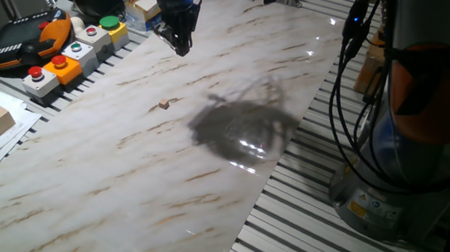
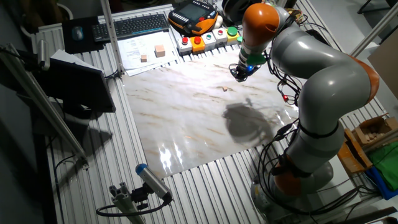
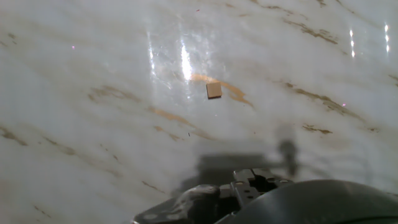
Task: Approach and touch the side of the small block
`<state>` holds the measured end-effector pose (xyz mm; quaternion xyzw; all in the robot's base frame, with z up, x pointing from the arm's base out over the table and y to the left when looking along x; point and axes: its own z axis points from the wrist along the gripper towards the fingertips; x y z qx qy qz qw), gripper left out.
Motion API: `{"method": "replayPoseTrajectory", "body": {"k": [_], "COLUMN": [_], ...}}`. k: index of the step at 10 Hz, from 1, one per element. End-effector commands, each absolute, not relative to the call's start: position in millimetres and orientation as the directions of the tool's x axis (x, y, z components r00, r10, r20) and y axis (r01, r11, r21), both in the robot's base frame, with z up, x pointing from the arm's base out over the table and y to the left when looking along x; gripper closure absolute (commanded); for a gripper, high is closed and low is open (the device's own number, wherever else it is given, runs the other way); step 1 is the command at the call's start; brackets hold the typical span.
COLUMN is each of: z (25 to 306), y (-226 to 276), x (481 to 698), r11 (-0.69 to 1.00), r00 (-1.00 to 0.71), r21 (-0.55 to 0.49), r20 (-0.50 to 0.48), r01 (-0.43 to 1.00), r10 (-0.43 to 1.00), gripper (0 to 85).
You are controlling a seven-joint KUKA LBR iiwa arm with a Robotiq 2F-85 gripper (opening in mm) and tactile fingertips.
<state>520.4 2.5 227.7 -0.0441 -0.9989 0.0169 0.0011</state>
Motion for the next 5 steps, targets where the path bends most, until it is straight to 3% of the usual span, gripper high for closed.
{"method": "replayPoseTrajectory", "body": {"k": [1,5], "z": [225,207], "y": [3,8], "x": [521,523], "r11": [0.995,0.994], "r00": [-0.996,-0.994], "r21": [-0.034,-0.022], "r20": [-0.001,-0.009], "r01": [0.091,0.105], "r10": [0.091,0.105], "gripper": [84.3,84.3]}}
